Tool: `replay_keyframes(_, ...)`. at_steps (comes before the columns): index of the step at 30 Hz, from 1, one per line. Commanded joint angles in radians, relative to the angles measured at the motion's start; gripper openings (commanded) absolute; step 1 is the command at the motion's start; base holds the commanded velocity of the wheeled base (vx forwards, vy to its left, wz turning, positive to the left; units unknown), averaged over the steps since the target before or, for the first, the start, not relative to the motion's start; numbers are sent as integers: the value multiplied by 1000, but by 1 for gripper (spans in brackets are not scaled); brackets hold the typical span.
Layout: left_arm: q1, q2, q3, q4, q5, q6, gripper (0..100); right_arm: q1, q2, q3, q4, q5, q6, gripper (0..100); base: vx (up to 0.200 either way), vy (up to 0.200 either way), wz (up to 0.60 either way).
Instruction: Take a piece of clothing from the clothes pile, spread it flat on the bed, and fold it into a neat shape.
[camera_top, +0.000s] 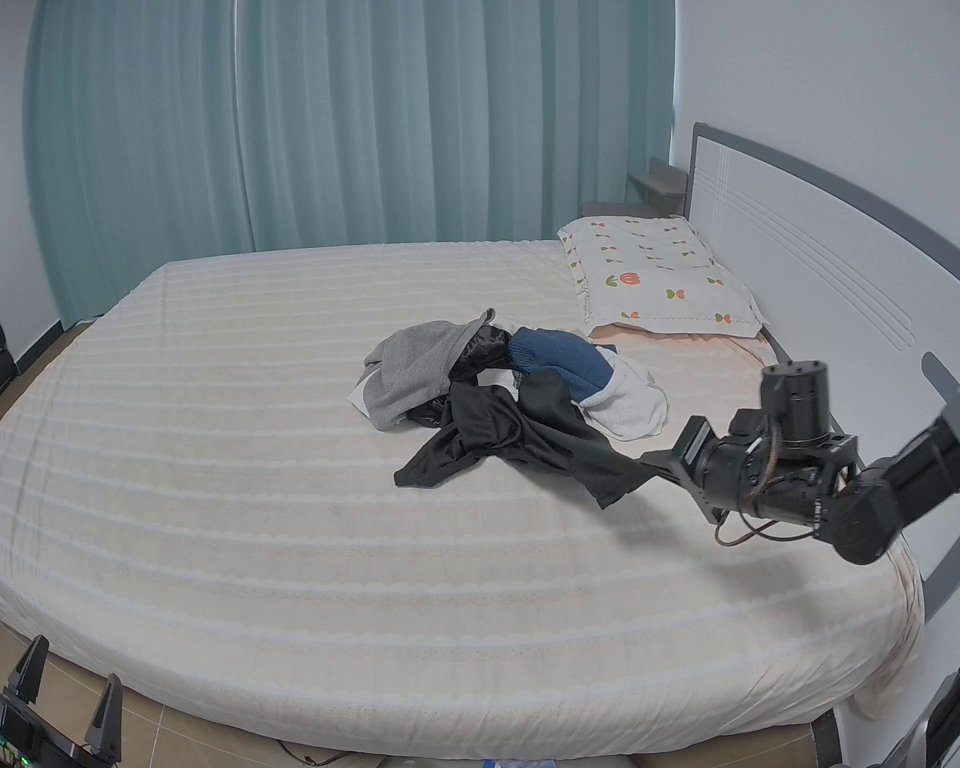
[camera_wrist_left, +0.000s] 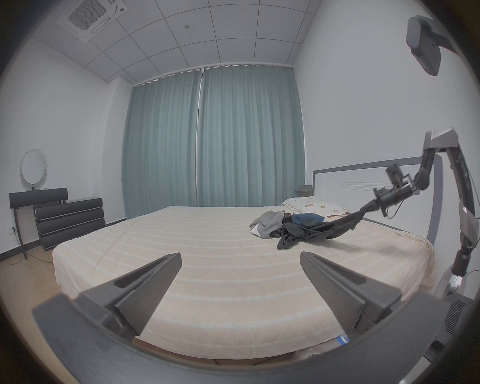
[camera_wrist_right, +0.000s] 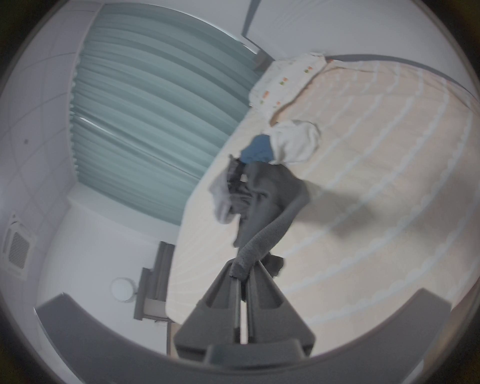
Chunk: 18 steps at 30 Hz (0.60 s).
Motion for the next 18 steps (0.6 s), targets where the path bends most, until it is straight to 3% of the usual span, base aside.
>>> replay_keyframes(1,0,-16,16,-2,-9,12,100,32,-351,110,-24,66,2,0,0,0,0)
replay_keyframes(11,-1,-18,8,-6,-11,20,100,78,-415,70,-27,64,-55,0,0,0,0)
replay_keyframes(14,-6,93,-208,-65,0,-104,100,78,-409,31,-25,67,-58,0,0,0,0)
replay_keyframes(15,3,219,-294,-75,-6,-169,100,81,-395,12,-25,67,-59,0,0,0,0)
replay_keyframes(18,-7,344,-294,-66,-44,-88,100,104,-375,-7,-25,66,-73,0,0,0,0)
